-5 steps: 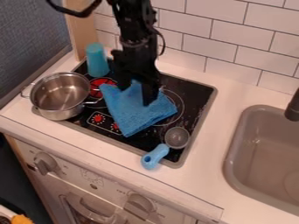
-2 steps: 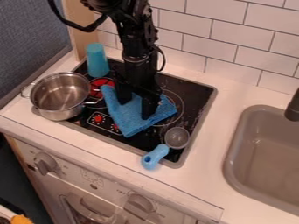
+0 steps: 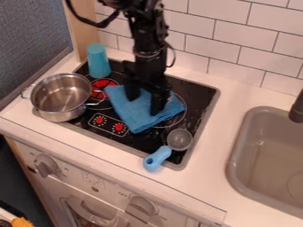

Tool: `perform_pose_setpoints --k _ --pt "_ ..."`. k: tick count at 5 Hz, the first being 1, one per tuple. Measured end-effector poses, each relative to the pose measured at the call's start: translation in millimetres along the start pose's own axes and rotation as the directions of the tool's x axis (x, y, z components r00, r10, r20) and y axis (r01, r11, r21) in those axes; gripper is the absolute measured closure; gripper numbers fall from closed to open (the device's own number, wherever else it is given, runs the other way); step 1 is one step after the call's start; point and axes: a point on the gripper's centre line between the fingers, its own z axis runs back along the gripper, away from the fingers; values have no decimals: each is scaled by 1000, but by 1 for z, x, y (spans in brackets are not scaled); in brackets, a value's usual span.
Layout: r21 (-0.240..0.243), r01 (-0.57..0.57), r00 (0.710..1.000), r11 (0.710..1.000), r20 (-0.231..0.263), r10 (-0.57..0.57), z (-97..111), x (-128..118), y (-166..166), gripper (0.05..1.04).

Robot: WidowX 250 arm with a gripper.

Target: Move the blue cloth to the upper right of the stove

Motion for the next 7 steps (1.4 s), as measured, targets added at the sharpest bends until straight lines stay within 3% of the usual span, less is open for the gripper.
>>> perform_pose_setpoints --k 2,4,7 --pt "-59 94 994 994 60 -90 1 50 -45 82" --pt "-84 200 977 976 90 -192 2 83 -81 82" --pt "-100 171 983 980 89 -163 5 74 -79 85"
